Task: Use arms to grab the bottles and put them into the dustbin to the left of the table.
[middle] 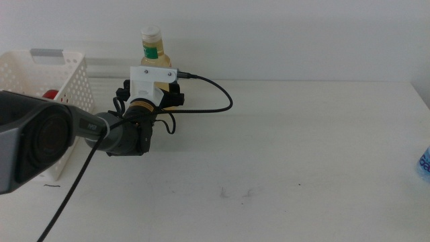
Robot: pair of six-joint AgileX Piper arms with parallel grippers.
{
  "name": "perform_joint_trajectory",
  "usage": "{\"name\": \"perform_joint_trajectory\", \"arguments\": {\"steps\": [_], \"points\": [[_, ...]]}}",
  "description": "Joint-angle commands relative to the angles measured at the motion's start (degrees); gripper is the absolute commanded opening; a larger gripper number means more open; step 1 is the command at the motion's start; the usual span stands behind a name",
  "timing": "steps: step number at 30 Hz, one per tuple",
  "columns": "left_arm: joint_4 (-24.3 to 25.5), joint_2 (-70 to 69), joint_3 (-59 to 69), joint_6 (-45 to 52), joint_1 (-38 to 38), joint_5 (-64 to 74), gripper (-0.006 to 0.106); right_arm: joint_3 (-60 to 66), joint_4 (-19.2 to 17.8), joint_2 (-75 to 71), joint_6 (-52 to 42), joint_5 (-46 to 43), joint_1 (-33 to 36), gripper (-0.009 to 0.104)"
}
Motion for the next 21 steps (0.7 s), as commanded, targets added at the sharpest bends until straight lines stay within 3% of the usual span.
{"name": "perform_joint_trajectory", "arguments": {"steps": [1,6,9,11,17,18,21], "points": [[-0.1,1.6,-1.6,-0.5,0.6,-0.2,0.094,0.2,-0.6,-0.2,-0.1,-0.6,-0.3,0.093],[0.0,3.5,-3.0,-0.6,0.7,-1.5,0.093,0.2,-0.6,-0.2,-0.1,-0.6,-0.3,0.093],[-1.2,3.9,-3.0,-0.6,0.8,-4.6,0.085,0.2,-0.6,-0.2,-0.1,-0.6,-0.3,0.093],[-3.0,3.4,-2.7,-0.9,0.8,-5.3,0.071,0.2,-0.6,-0.2,-0.1,-0.6,-0.3,0.093],[-5.2,-7.7,7.2,3.5,-1.0,-3.2,0.005,0.2,-0.6,-0.2,-0.1,-0.6,-0.3,0.093],[-6.3,-11.1,9.9,6.4,-1.5,-0.5,-0.002,0.2,-0.6,-0.2,-0.1,-0.6,-0.3,0.093],[-12.8,-21.5,15.3,14.8,-3.2,12.1,-0.002,0.2,-0.6,-0.2,-0.1,-0.6,-0.3,0.093]]}}
